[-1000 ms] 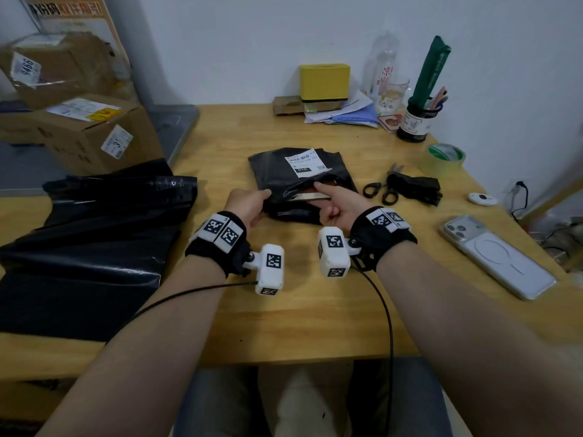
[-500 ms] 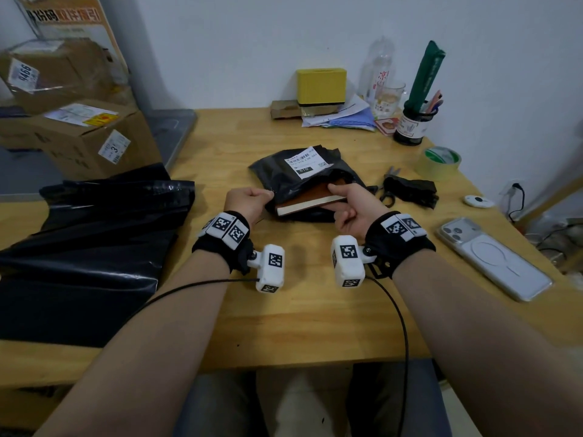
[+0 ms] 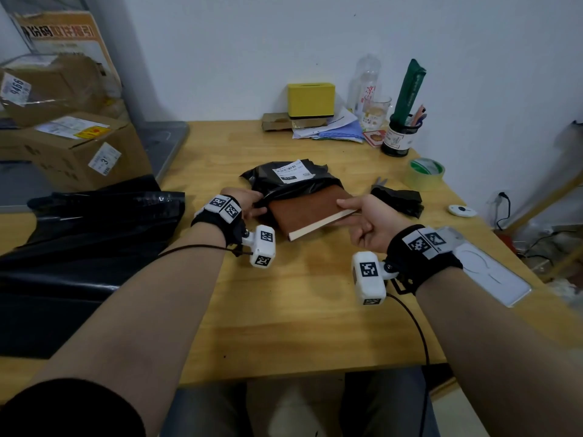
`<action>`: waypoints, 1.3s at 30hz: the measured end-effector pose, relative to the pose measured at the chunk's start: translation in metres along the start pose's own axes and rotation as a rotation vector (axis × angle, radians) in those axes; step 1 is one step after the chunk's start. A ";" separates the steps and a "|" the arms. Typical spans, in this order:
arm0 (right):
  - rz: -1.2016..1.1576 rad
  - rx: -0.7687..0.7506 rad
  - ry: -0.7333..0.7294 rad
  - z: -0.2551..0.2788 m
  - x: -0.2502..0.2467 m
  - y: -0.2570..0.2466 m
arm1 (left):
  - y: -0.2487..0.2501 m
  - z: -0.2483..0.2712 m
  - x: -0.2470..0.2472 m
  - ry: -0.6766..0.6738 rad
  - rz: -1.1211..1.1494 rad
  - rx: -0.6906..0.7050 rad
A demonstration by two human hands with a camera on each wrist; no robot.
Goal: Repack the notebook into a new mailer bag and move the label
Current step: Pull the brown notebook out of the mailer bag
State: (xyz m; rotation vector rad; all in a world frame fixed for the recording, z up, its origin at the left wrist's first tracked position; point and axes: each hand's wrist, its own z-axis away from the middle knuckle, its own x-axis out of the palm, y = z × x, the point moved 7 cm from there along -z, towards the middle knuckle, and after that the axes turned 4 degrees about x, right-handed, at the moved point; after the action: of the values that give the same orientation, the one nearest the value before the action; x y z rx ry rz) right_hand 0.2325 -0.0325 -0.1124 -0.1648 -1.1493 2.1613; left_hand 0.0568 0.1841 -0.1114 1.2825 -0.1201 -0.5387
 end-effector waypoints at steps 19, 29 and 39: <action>0.130 -0.053 -0.065 0.000 -0.034 0.010 | 0.015 -0.021 -0.031 -0.078 0.072 -0.115; 0.142 -0.048 -0.108 0.002 -0.004 0.015 | 0.036 0.027 -0.033 -0.040 -0.129 -0.045; 0.217 -0.076 -0.198 0.026 0.020 0.016 | 0.058 0.074 -0.005 -0.281 -0.108 0.028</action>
State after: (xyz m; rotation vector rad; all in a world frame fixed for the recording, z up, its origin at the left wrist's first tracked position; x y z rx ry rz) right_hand 0.1985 -0.0442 -0.1057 -0.1158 -1.3819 2.3669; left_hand 0.0427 0.1314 -0.0341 1.2396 -0.2947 -0.8111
